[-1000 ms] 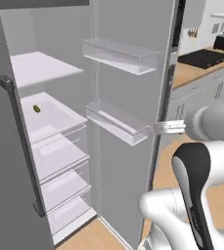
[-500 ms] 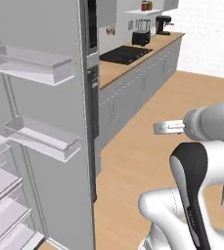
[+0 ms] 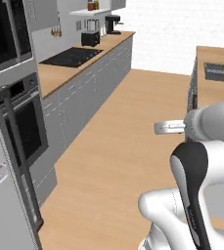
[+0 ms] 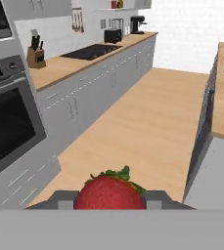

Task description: Take the strawberry from the fridge and place it on top of the pancake, located on the dining counter.

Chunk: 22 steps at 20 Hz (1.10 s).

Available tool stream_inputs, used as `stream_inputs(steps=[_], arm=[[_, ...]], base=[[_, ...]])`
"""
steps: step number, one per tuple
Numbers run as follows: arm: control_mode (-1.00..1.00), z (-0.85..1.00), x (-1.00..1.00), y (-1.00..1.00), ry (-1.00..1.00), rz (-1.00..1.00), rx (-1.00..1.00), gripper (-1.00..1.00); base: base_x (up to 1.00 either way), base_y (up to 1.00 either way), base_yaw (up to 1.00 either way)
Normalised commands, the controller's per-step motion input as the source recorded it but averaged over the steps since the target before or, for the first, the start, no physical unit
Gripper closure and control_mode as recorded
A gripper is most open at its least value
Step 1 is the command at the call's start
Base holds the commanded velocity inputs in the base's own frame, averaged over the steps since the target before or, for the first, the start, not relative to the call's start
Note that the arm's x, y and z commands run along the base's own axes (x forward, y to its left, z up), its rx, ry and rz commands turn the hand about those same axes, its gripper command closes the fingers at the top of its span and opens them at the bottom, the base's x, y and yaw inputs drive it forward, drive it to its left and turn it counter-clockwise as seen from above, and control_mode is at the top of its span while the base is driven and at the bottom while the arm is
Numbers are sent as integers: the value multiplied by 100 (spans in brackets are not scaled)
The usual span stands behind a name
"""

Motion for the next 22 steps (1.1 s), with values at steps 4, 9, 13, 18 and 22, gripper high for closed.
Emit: stream_inputs(steps=[4, 9, 13, 18, 22], arm=[[100, 0, 0, 0, 0, 0, 0, 100], [100, 0, 0, 0, 0, 0, 0, 100], [100, 0, 0, 0, 0, 0, 0, 100], [100, 0, 0, 0, 0, 0, 0, 100], [100, 0, 0, 0, 0, 0, 0, 100]], base=[[0, -100, -28], [-3, -100, -30], [-12, -100, -28], [-14, -100, -23], [-9, -100, -19]])
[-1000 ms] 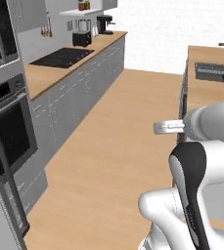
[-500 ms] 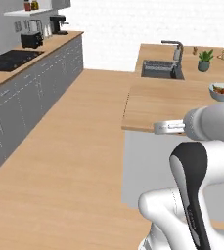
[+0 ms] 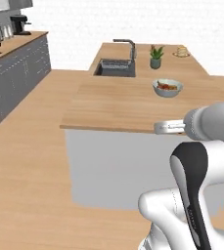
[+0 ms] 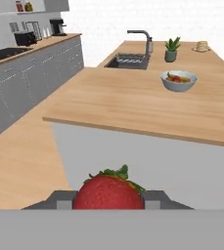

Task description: Take the strawberry from the fridge and place it on top of the pancake, located on the dining counter.

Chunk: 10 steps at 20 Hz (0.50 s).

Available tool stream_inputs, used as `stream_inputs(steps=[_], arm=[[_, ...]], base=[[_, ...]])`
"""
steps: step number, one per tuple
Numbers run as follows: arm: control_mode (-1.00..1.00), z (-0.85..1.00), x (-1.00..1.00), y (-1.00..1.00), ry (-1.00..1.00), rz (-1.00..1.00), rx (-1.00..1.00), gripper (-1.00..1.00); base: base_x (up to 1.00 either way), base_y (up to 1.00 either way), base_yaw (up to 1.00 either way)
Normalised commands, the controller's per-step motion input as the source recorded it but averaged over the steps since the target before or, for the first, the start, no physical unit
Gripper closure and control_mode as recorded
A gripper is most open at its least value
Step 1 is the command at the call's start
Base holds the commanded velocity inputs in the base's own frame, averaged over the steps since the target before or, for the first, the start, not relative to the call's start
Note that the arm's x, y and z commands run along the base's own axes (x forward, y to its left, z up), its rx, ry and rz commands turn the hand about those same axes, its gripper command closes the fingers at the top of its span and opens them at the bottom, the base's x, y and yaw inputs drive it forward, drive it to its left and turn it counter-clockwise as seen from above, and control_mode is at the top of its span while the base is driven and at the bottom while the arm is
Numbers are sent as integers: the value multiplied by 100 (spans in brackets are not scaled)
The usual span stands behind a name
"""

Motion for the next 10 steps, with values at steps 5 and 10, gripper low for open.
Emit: stream_inputs(steps=[5, 10], arm=[[100, 0, 0, 0, 0, 0, 0, 100], [100, 0, 0, 0, 0, 0, 0, 100]], base=[[-1, -100, -16], [-5, -100, -14]])
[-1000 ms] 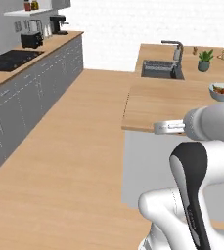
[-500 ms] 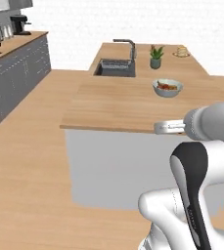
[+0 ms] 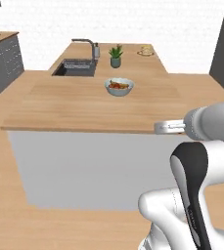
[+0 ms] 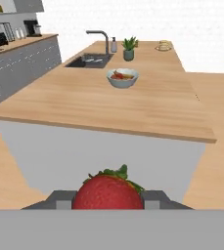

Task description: Take the strawberry from the fridge and place it on top of the pancake, located on the dining counter.

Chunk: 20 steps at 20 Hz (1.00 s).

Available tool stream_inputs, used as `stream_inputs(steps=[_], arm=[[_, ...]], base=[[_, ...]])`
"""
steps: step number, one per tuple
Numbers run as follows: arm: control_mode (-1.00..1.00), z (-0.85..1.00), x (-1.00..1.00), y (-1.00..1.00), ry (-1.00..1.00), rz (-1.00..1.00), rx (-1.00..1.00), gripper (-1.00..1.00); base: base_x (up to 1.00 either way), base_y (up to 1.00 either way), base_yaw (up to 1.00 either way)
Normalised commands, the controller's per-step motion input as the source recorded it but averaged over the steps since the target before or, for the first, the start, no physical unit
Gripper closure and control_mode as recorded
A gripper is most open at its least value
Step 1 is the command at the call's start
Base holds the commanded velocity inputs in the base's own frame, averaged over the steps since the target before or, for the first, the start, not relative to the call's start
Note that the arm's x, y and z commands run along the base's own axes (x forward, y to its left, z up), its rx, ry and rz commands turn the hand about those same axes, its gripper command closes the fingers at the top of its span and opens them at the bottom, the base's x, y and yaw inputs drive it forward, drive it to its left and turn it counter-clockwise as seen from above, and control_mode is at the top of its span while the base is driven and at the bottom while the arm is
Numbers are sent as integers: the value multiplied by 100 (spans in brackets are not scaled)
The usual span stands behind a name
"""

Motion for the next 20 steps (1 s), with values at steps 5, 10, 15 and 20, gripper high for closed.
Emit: stream_inputs(steps=[5, 10, 15, 20], arm=[[100, 0, 0, 0, 0, 0, 0, 100], [100, 0, 0, 0, 0, 0, 0, 100], [100, 0, 0, 0, 0, 0, 0, 100], [100, 0, 0, 0, 0, 0, 0, 100]], base=[[-1, -100, -11], [0, -100, -9], [0, -100, -8], [19, -100, -5]])
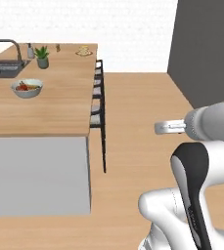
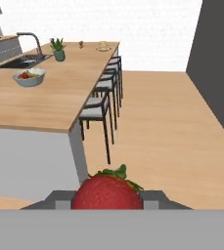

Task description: Take the strawberry from the fridge and place it on top of the pancake, located on the dining counter.

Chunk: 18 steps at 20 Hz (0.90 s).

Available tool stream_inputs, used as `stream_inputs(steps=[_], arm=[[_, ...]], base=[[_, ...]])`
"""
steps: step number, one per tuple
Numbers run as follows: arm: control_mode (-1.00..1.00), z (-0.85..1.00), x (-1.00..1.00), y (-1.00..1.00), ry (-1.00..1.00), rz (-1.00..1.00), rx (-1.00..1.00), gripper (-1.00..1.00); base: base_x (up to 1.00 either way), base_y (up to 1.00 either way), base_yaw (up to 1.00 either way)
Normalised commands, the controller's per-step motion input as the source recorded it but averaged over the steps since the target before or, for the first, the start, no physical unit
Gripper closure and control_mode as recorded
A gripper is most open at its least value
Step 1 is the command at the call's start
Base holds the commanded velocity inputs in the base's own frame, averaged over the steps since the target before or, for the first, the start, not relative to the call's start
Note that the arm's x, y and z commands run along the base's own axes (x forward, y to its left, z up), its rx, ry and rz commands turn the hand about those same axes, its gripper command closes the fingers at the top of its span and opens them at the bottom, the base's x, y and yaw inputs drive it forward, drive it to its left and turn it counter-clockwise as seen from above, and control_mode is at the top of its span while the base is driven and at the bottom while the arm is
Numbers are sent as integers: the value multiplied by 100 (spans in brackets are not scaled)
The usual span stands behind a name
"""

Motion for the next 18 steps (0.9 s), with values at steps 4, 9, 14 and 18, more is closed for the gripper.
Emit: stream_inputs(steps=[4, 9, 14, 18], arm=[[100, 0, 0, 0, 0, 0, 0, 100], [100, 0, 0, 0, 0, 0, 0, 100], [100, 0, 0, 0, 0, 0, 0, 100], [100, 0, 0, 0, 0, 0, 0, 100]], base=[[84, -100, 0], [100, -100, 0], [100, -100, 2], [100, -98, 32]])
